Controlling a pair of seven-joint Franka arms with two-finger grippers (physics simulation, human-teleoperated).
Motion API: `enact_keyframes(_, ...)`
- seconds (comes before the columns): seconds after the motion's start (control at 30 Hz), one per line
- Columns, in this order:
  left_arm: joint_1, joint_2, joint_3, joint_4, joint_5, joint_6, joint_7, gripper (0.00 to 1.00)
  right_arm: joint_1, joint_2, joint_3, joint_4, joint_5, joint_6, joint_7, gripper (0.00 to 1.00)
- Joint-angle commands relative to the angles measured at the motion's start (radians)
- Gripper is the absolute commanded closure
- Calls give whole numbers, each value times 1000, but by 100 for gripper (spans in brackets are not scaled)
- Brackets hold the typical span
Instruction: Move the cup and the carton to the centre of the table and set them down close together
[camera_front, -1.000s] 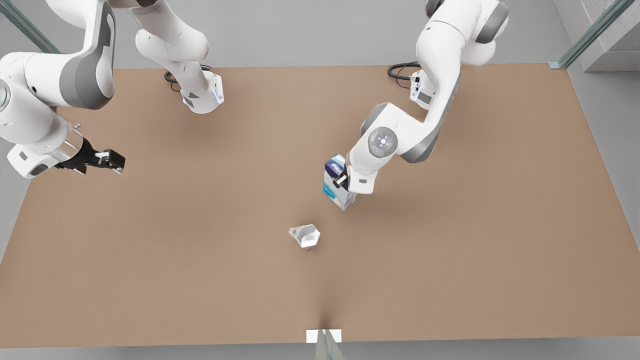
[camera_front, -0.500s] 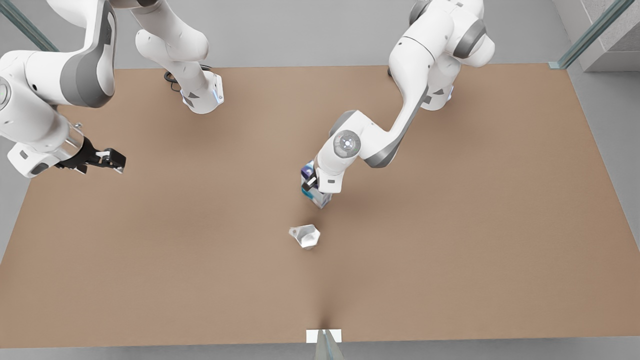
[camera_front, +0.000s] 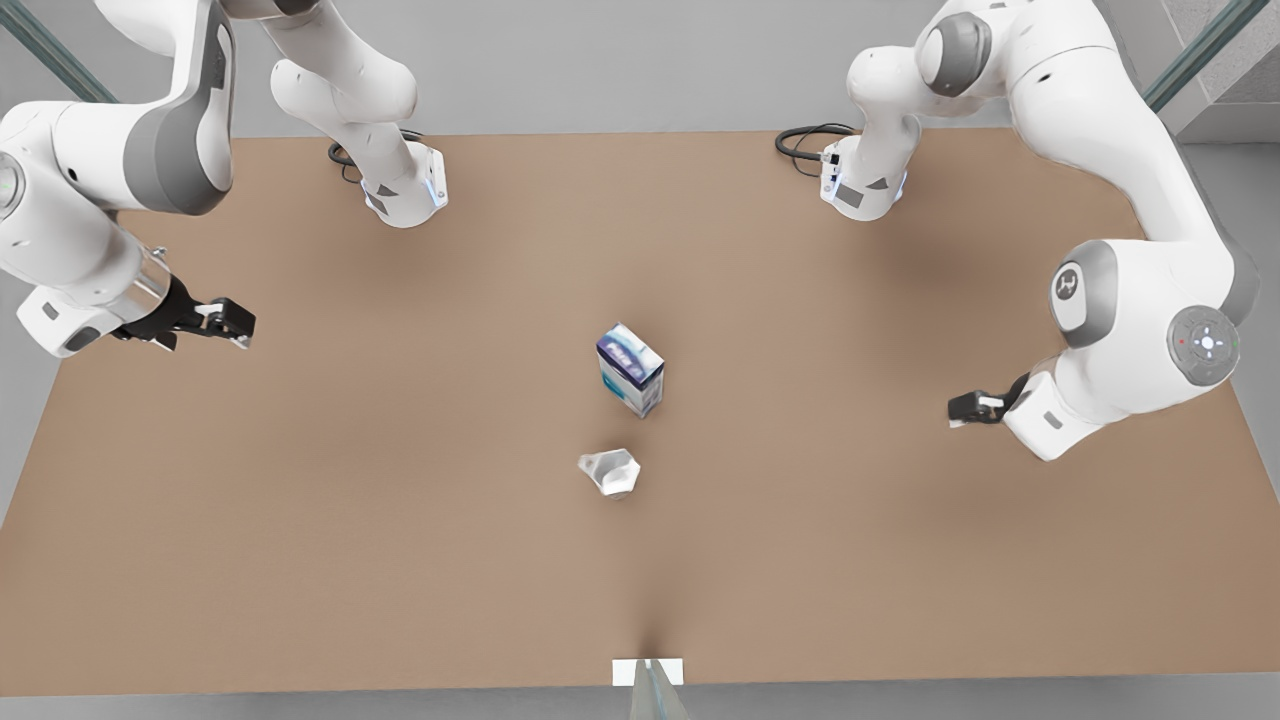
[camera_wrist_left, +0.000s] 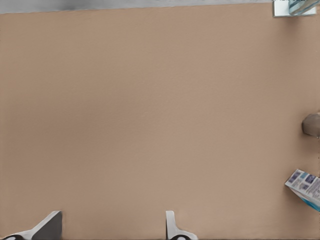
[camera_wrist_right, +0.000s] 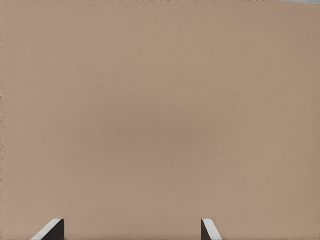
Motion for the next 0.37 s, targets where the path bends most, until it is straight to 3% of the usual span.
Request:
enact_keyframes(0.0, 5, -6, -15, -7, 121, 0, -2, 0, 0, 1, 0, 0, 0, 2, -1, 0)
enact_keyframes(0.33, -6, -49, -15, -65, 119, -9, -23, 0, 3, 2, 0, -2, 5, 3, -8, 0)
